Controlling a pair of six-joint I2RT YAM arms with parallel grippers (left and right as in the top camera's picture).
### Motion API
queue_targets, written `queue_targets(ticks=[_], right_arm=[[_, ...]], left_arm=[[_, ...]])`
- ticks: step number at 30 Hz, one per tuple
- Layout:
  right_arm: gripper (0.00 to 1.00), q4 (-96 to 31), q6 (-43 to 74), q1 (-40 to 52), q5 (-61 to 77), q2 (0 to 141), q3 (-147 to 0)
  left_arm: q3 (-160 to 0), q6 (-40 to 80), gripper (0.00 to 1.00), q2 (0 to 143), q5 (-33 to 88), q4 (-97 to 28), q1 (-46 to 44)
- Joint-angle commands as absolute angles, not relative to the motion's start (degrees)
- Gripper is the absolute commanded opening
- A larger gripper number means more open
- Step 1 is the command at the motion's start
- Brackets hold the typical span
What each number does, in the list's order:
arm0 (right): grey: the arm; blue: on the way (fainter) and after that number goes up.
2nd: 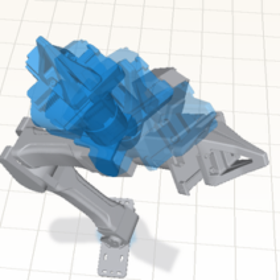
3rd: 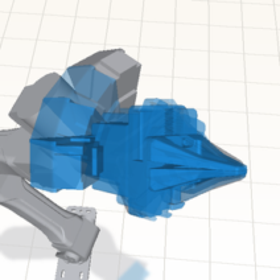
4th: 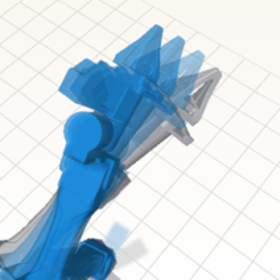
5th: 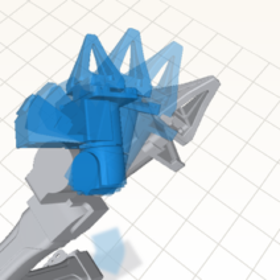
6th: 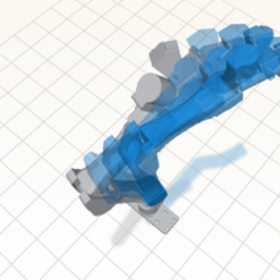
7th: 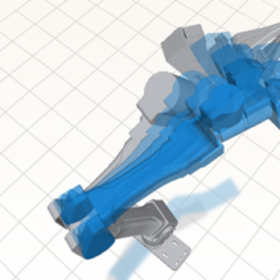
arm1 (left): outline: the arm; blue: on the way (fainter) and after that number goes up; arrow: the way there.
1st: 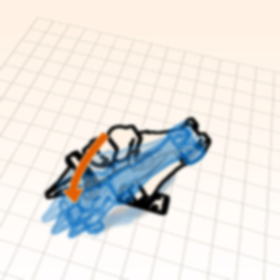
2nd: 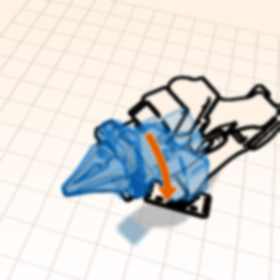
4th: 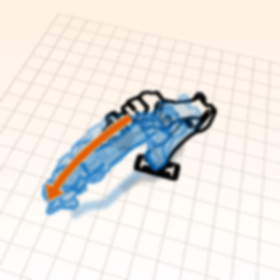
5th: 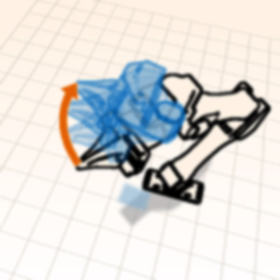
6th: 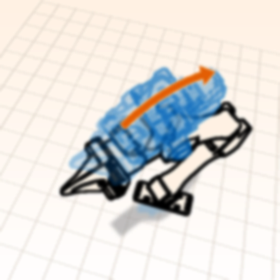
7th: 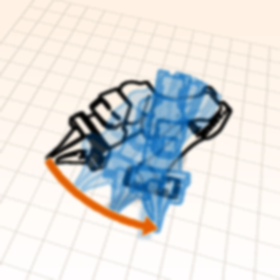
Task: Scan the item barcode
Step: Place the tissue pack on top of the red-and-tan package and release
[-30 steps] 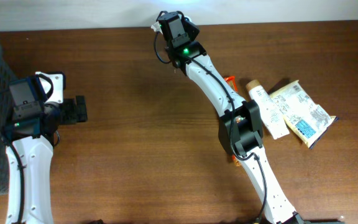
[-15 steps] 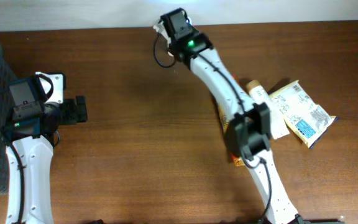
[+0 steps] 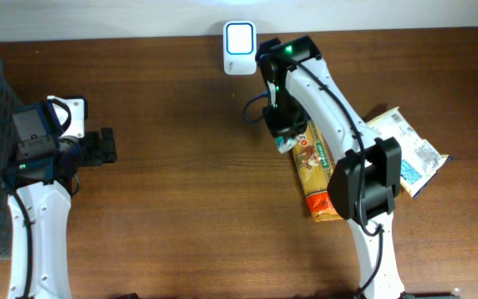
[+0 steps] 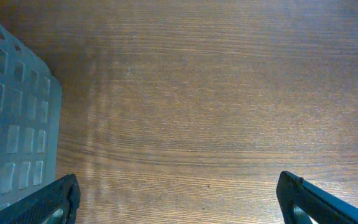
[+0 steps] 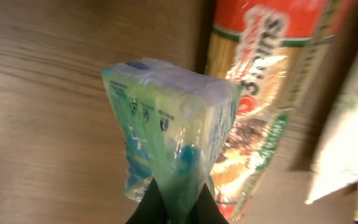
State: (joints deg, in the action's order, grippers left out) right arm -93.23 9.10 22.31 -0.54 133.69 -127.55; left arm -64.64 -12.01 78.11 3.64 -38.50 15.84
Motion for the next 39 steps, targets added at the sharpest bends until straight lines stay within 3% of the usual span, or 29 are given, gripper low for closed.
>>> queue_targets(ticks=[1,7,13,23,26,28,29,35,39], right_arm=[[0.04,-93.23,10.17,19.38,0.91,133.53,-125.58],[0.05,-93.69,6.00,11.84,3.03,133.23,-123.66],[0.58,-91.29,3.18,9.47,4.54,133.10,-119.42],[0.73,-97.34,0.23,11.05,7.09,125.95,-148.75],[0.87,-97.34,0.30,11.81,7.05,117.10,-149.91],[0.90,-97.34,0.89,12.53,7.05,109.95,-149.91],[0.99,-97.34,0.86,13.10,7.05,107.22,-149.91],[0.99,-97.25,0.86,13.87,7.03,96.68,-149.91],[0.99,-97.32,0.84,13.72,-3.73,95.24,-149.91]], left_arm=[[-65.52,-12.53,0.99,77.89,4.23,-38.52,16.03],[-65.52,-12.53,0.99,77.89,4.23,-38.50,16.03],[-65.52,-12.53,0.99,77.89,4.23,-38.52,16.03],[-65.52,-12.53,0.99,77.89,4.23,-38.50,16.03],[-65.52,-12.53,0.99,77.89,4.23,-38.52,16.03],[-65.52,-12.53,0.99,77.89,4.23,-38.50,16.03],[-65.52,-12.53,0.99,77.89,4.23,-38.50,16.03],[-65.52,-12.53,0.99,77.89,4.23,-38.52,16.03],[-65.52,-12.53,0.99,77.89,4.23,-38.52,16.03]])
